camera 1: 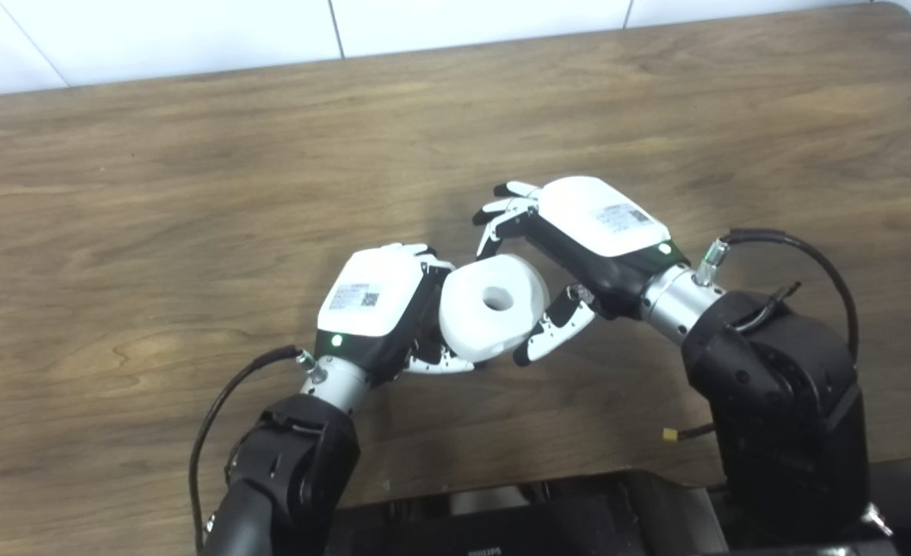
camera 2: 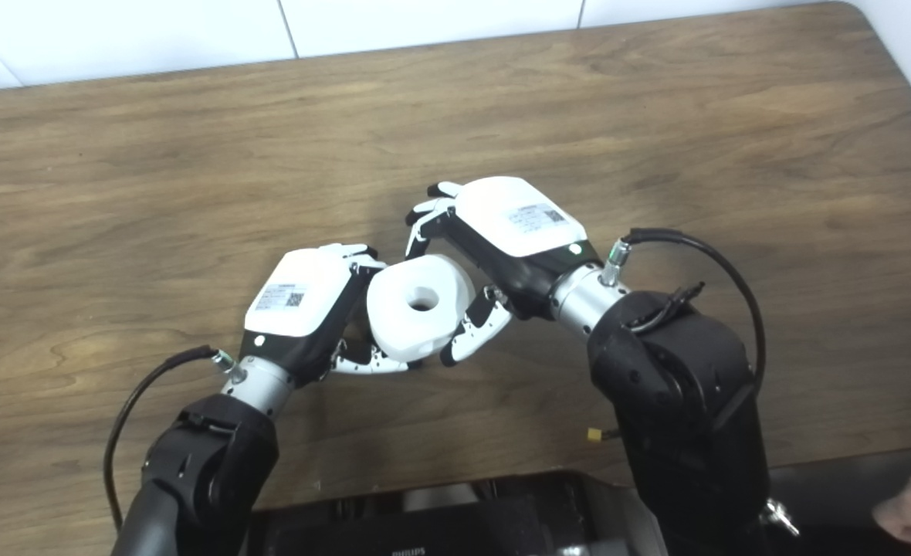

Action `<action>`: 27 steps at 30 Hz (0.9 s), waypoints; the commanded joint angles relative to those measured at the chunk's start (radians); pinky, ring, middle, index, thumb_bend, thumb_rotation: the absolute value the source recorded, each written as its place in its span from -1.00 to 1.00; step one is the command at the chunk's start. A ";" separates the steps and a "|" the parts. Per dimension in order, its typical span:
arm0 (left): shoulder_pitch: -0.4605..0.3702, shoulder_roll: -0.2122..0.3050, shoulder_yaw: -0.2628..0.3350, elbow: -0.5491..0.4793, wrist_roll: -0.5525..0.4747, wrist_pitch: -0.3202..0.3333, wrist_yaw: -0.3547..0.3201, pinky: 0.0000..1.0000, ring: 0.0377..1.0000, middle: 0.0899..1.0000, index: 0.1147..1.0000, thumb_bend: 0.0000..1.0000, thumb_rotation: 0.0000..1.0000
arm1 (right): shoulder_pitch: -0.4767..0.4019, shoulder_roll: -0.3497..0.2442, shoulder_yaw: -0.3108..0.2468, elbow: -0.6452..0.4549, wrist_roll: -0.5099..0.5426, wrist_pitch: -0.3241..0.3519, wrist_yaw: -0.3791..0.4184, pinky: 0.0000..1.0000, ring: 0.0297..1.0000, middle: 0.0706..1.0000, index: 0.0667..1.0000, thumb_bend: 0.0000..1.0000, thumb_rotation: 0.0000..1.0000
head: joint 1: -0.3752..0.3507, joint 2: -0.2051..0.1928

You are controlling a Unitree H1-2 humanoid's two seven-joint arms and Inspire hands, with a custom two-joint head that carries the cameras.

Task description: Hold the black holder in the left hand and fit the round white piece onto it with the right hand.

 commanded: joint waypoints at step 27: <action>0.008 0.000 -0.011 0.008 0.014 -0.001 -0.065 0.72 0.67 0.51 -0.16 0.04 -0.89 | -0.035 0.005 -0.005 -0.039 -0.038 -0.029 0.050 0.82 0.96 0.83 0.62 0.95 -0.03 | 0.003 -0.002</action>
